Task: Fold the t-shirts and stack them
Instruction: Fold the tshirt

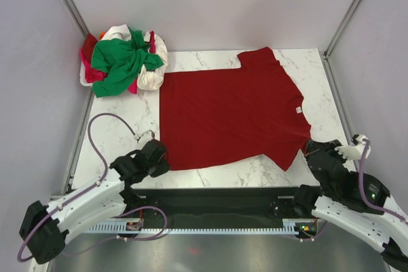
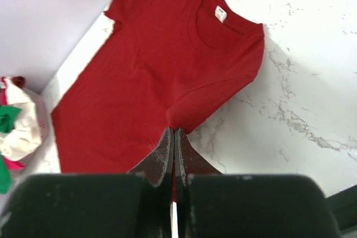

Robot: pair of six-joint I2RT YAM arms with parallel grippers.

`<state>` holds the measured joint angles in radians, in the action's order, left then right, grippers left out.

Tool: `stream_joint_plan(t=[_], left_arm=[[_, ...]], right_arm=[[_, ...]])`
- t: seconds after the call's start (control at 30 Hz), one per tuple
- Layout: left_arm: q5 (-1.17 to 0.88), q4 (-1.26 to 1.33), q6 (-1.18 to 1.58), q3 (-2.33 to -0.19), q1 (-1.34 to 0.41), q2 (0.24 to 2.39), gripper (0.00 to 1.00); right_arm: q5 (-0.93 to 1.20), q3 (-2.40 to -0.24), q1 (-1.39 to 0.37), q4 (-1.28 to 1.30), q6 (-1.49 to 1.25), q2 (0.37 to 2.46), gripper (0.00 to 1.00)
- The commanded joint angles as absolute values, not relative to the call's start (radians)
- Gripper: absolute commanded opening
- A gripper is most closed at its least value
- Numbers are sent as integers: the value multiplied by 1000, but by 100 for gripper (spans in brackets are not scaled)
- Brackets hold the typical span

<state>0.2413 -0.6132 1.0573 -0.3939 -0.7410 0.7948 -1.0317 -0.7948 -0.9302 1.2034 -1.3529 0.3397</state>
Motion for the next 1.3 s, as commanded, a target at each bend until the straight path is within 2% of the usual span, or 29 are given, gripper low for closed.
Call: stream_joint_plan(t=[0.0,0.13,0.27,0.33,0.37,0.67,0.77,0.83,0.97,1.07,1.27], left_arm=[[268,-658,1051,-452,-738,695,2],[268,-658,1051,-483,-739,669,2],[268,-658,1051,-538,-738,675,2],[268,-658,1051,-595,-732,687,2],[308,-767,970,-618,-723,712,2],[232,-736,755,-824,-520,877,2],[184,-710,707,-867,-468,923,2],[160,-698,689,-876,-434,948,2],[109,-655,646,-887,-402,1029,2],[85,-635,632,-896,-387,1064,2],[71,-626,597,-922,-367,1094,2]], right_arm=[[-1023,-793,-933,1142,-1295,246,0],[-976,-772,-934,1082,-1230,235,0],[-939,-785,-934,1022,-1174,322,0],[-948,-817,-933,999,-1121,400,0],[-963,-834,-934,999,-1117,460,0],[-1127,-1060,-934,854,-838,702,0],[-1117,-1123,-916,802,-708,866,0],[-1060,-1170,-870,796,-649,934,0],[-511,-1175,-520,681,-459,1066,0],[-344,-1155,-378,646,-434,1080,0],[-178,-1157,-148,634,-391,1121,0]])
